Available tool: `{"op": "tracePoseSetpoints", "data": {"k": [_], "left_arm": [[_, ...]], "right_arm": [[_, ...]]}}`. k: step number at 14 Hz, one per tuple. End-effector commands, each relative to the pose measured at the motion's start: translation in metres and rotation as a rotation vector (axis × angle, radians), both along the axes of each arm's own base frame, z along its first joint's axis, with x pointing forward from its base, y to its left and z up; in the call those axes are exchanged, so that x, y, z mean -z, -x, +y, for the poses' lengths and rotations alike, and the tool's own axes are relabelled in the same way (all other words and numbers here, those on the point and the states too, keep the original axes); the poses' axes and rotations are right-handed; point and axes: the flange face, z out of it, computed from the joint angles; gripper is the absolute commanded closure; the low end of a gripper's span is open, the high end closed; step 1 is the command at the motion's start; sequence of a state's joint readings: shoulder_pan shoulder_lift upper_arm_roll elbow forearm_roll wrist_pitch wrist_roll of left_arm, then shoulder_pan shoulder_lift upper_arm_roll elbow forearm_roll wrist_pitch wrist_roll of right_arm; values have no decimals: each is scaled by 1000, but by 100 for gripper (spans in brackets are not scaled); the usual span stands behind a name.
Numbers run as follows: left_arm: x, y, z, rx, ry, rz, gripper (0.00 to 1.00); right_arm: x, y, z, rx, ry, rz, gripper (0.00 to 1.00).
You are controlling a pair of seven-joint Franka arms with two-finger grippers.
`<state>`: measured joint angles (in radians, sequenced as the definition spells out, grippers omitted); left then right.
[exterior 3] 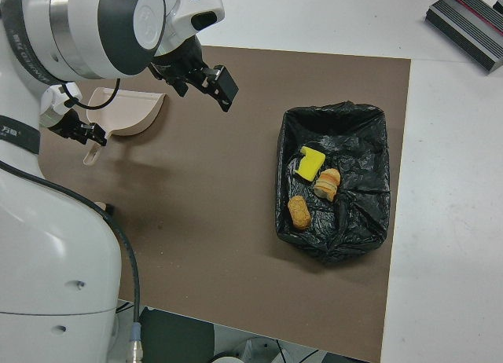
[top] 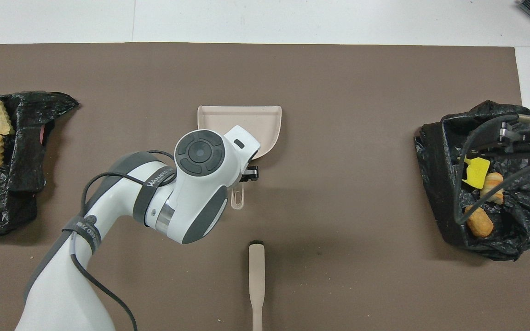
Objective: Sweep and dump trash in bin
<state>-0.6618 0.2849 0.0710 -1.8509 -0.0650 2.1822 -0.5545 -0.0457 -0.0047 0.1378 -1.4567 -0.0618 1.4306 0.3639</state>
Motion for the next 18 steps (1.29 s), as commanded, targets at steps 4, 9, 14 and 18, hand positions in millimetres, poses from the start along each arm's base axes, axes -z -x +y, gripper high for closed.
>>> {"op": "tracePoseSetpoints", "data": {"k": [4,9,14,18], "left_arm": [[-57,-57,97,-63,22,-18,0],[-97,-85,182,53,16,-37,0],[-146,-77,265,134,13,-22,0],[-175,-65,317,156,-6,-28,0]], "right_arm": [[-1,7,-4,-23,-16,2,0],[-1,7,-4,-23,-16,2,0],[0,6,-4,-22,-16,3,0],[-1,6,-9,-13,-15,2,0]]}}
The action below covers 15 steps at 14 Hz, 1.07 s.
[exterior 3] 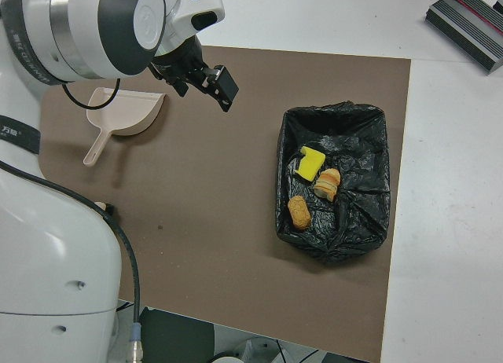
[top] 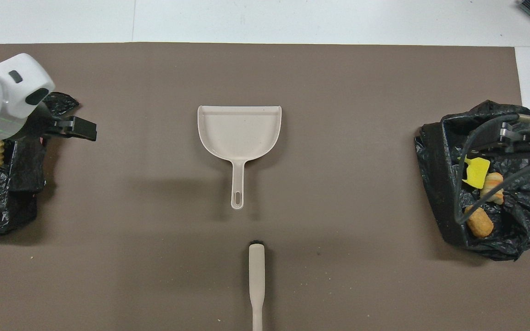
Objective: Sweep and dump trash in bin
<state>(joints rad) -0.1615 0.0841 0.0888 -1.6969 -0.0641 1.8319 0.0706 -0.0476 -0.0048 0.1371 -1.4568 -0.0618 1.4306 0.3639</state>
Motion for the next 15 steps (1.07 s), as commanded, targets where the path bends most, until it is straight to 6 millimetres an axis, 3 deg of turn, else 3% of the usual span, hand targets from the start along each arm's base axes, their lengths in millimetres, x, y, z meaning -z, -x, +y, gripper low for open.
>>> {"op": "tracePoseSetpoints", "data": {"k": [1,4,7,10,13,15], "left_arm": [[-12,8,26,53,-19,4,0],[-19,9,51,17,-10,-2,0],[-48,8,49,-49,-4,11,0],[-54,12,49,-30,-18,33,0],[-62,30,43,21,-17,68,0],[-73,37,51,5,-15,62,0]], "right_arm": [[0,5,-10,-13,-18,0,0],[-1,-2,-5,-29,-21,-36,0],[-1,-6,-1,-214,-76,-46,0],[1,-7,-1,-214,-79,-44,0],[1,-5,-1,-215,-76,-42,0],[1,-5,-1,-218,-74,-40,0]]}}
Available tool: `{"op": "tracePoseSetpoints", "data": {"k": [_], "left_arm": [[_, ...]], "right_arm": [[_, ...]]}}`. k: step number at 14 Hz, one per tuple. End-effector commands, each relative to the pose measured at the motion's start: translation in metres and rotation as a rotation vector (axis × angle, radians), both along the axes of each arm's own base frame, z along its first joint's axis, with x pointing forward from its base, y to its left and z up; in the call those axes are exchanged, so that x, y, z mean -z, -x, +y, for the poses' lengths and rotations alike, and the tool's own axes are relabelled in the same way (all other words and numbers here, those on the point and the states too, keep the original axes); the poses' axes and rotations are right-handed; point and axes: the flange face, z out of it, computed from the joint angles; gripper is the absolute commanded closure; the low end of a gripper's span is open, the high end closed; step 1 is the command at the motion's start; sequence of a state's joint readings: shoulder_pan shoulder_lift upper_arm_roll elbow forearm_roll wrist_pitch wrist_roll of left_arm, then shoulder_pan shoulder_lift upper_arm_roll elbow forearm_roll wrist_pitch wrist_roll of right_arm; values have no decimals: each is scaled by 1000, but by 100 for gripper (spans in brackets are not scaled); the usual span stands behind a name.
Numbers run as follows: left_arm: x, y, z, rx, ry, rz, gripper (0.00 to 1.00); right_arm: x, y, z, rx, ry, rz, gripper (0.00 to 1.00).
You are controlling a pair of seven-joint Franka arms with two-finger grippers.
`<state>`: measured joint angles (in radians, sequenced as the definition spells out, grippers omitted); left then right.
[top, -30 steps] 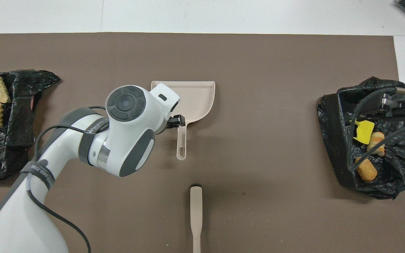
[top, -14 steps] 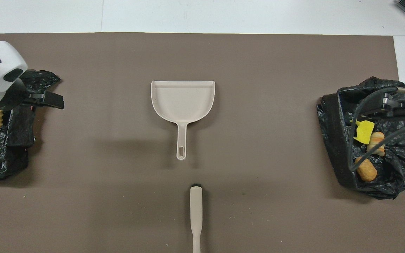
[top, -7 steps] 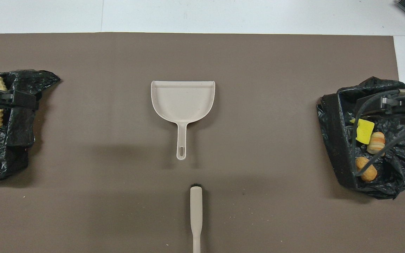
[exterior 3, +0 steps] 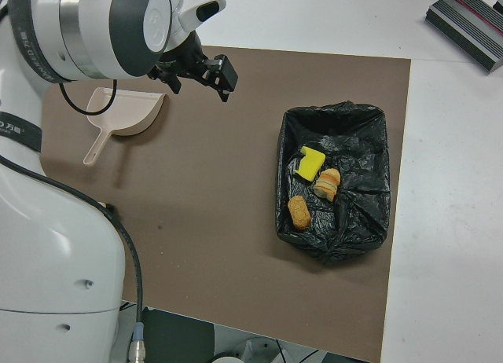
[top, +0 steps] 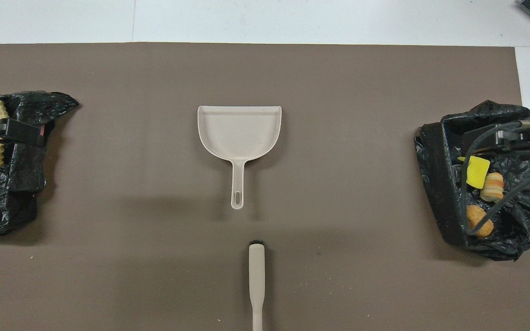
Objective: Sweep and dump trash in bin
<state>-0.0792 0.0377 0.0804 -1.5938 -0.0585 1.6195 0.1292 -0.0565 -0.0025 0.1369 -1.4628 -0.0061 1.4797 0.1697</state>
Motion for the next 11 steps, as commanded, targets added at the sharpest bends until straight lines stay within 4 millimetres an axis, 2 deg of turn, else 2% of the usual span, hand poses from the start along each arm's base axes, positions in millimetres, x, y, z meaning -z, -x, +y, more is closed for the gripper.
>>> {"op": "tracePoseSetpoints", "data": {"k": [1,3,7,11], "left_arm": [[-17,14,9,8,-19,17,0],[-26,11,7,12,-47,6,0],[-33,21,11,16,-44,29,0],[-30,25,2,30,-30,64,0]], "right_arm": [[0,2,-3,-27,-15,-12,0],[0,2,-2,-30,-15,-12,0],[0,4,-1,-31,-13,-7,0],[0,4,-1,-31,-12,-4,0]]}}
